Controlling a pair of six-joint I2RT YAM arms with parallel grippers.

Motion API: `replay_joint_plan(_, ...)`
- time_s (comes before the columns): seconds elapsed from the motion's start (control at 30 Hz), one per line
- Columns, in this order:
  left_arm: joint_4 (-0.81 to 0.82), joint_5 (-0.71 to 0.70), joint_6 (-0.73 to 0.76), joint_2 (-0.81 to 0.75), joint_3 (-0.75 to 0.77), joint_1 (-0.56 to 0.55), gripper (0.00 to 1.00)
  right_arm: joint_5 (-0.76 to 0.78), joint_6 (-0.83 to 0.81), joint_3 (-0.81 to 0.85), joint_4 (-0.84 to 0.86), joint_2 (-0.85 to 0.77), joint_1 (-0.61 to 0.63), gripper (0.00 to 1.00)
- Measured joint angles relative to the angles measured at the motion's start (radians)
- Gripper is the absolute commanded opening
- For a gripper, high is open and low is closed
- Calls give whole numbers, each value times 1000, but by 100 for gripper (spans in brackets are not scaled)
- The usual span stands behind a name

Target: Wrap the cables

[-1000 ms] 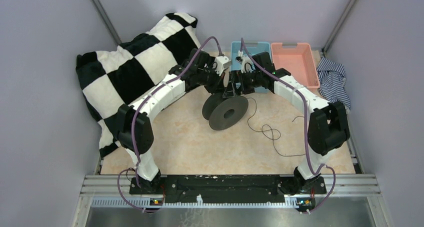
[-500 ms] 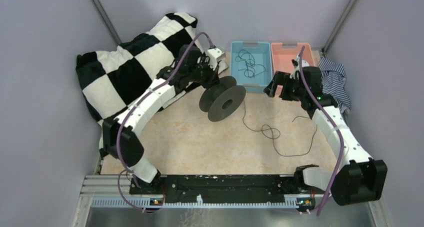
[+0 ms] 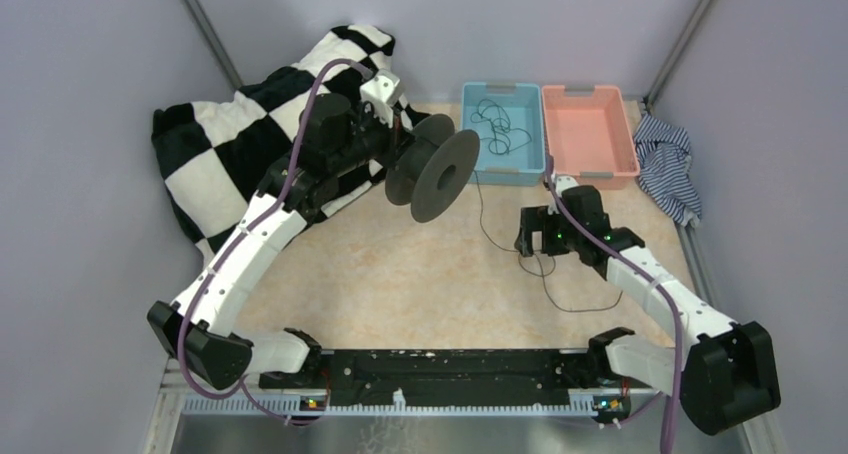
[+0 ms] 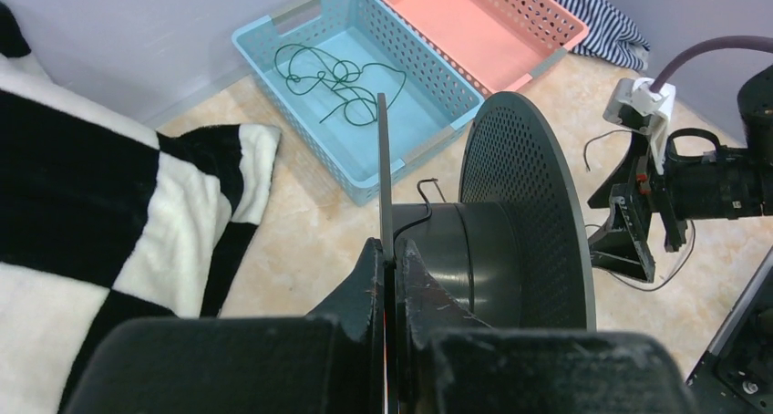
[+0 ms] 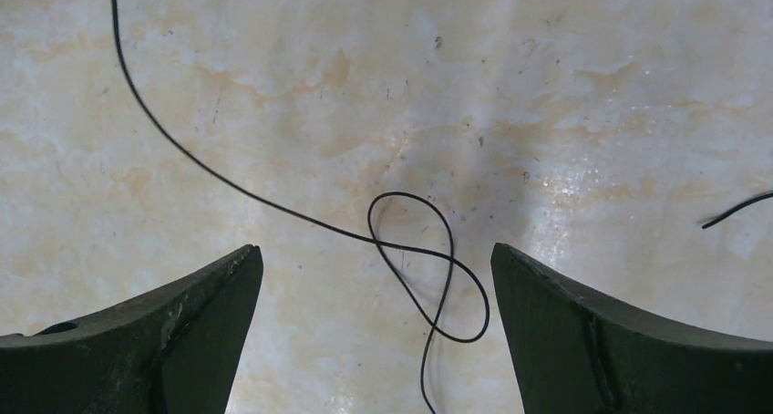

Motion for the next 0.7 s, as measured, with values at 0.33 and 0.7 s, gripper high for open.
replay_joint_plan(0.33, -3, -80, -39, -14, 2, 0, 0, 80, -37, 0, 18, 71, 13, 92)
replay_joint_plan(0.7, -6, -104, -39, -14, 27, 0, 0, 129, 20, 0, 91, 224, 13, 50)
